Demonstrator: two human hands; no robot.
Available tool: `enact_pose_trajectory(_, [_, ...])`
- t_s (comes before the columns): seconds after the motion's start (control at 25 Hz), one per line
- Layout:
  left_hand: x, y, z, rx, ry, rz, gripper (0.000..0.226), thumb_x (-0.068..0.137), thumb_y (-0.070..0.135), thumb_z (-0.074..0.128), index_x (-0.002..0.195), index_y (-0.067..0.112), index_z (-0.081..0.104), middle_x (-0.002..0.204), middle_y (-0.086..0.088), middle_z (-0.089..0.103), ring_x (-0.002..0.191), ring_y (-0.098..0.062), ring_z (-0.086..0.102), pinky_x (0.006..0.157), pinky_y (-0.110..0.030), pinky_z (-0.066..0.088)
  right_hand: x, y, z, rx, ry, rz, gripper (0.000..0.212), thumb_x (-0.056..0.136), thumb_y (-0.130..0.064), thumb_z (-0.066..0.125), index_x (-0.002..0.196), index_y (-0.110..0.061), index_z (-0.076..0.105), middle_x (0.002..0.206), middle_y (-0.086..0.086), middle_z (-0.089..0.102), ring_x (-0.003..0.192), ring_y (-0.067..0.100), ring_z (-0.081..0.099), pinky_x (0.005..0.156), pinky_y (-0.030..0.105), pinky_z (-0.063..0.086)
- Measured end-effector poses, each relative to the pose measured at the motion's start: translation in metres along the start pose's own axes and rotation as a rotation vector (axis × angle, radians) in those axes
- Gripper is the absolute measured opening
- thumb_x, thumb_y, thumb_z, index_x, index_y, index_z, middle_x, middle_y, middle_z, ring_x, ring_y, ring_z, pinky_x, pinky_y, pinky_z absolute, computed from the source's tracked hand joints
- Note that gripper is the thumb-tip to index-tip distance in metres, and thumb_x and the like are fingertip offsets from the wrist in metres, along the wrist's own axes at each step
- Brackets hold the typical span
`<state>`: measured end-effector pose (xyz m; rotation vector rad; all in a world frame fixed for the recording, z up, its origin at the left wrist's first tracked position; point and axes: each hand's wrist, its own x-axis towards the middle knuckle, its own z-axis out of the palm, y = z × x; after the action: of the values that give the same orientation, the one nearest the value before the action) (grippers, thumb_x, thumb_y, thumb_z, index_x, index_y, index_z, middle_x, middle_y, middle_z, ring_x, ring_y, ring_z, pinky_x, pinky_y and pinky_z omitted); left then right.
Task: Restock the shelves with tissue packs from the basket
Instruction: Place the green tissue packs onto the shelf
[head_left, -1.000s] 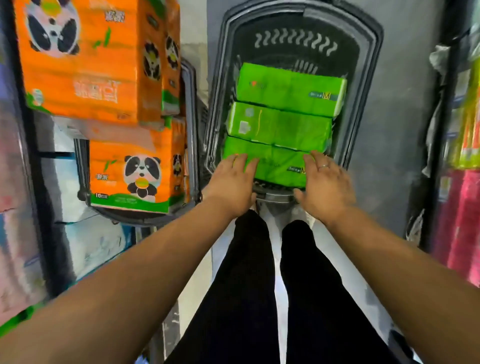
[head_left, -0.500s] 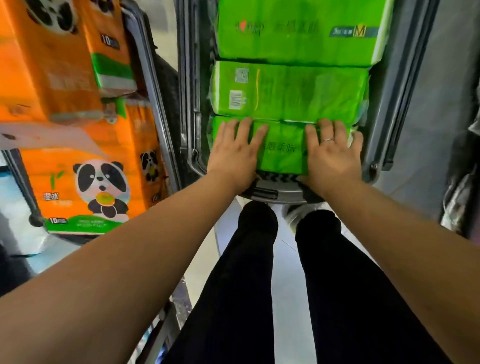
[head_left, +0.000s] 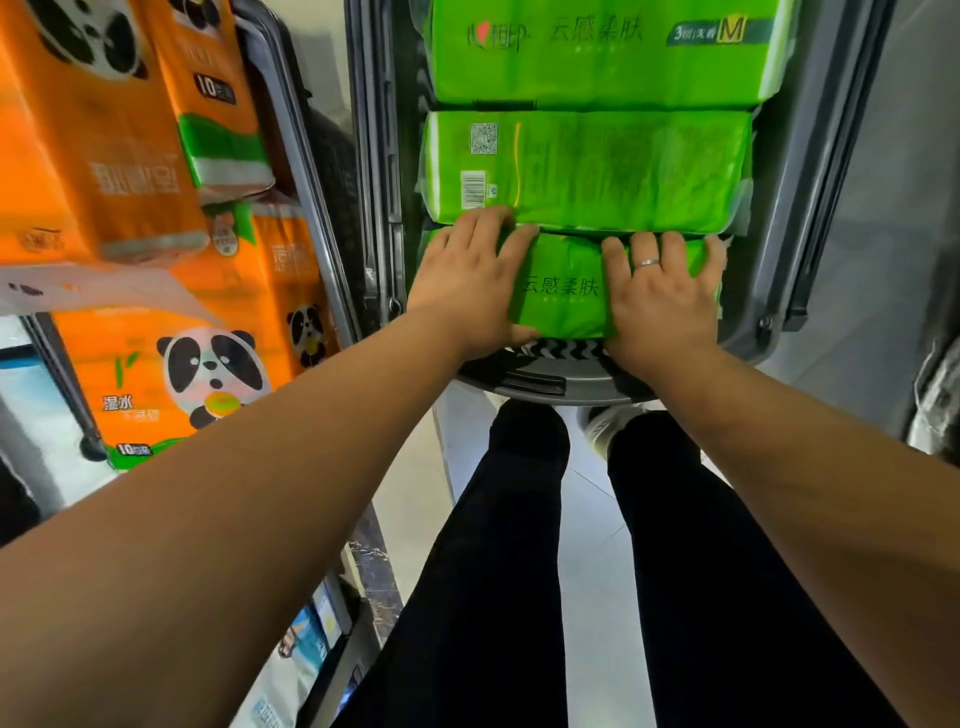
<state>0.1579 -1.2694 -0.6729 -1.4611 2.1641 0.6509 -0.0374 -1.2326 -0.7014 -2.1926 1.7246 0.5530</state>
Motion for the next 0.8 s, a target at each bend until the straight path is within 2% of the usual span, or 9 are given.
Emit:
enact_pose_trajectory(0.28, [-0.011, -0.002, 0.004, 0.124, -0.073, 0.035, 0.116, 0.070, 0.054, 0.075, 0.153, 0.022, 0.002, 0.154, -0.009, 0.018, 0.142, -0.029, 0.017, 0.117, -0.044, 0.012, -0.009, 0.004, -0.012, 0.051, 0.054, -0.040, 0.087, 0.045, -0.016, 0.083, 0.125, -0.004, 0.051, 0.106, 0.021, 0.054, 0.097, 0.037, 0.052, 0.095, 0.063, 0.035])
enact_pose_trajectory(0.52, [-0.037, 0.004, -0.007, 0.179, -0.066, 0.000, 0.121, 0.068, 0.060, 0.073, 0.152, 0.028, -0.008, 0.150, -0.012, 0.024, 0.139, -0.032, 0.022, 0.116, -0.053, 0.005, -0.032, 0.009, -0.032, 0.089, 0.106, -0.070, 0.087, 0.046, -0.025, 0.083, 0.125, -0.008, 0.050, 0.105, 0.018, 0.055, 0.096, 0.036, 0.051, 0.094, 0.056, 0.035])
enact_pose_trajectory(0.8, [-0.079, 0.016, -0.061, 0.143, -0.011, 0.095, 0.118, 0.067, 0.060, 0.074, 0.154, 0.022, 0.004, 0.143, -0.015, 0.035, 0.131, -0.035, 0.033, 0.113, -0.046, 0.019, -0.065, 0.021, -0.093, 0.135, 0.031, -0.051, 0.092, 0.050, -0.029, 0.084, 0.131, -0.010, 0.047, 0.114, 0.019, 0.054, 0.107, 0.039, 0.047, 0.097, 0.053, 0.029])
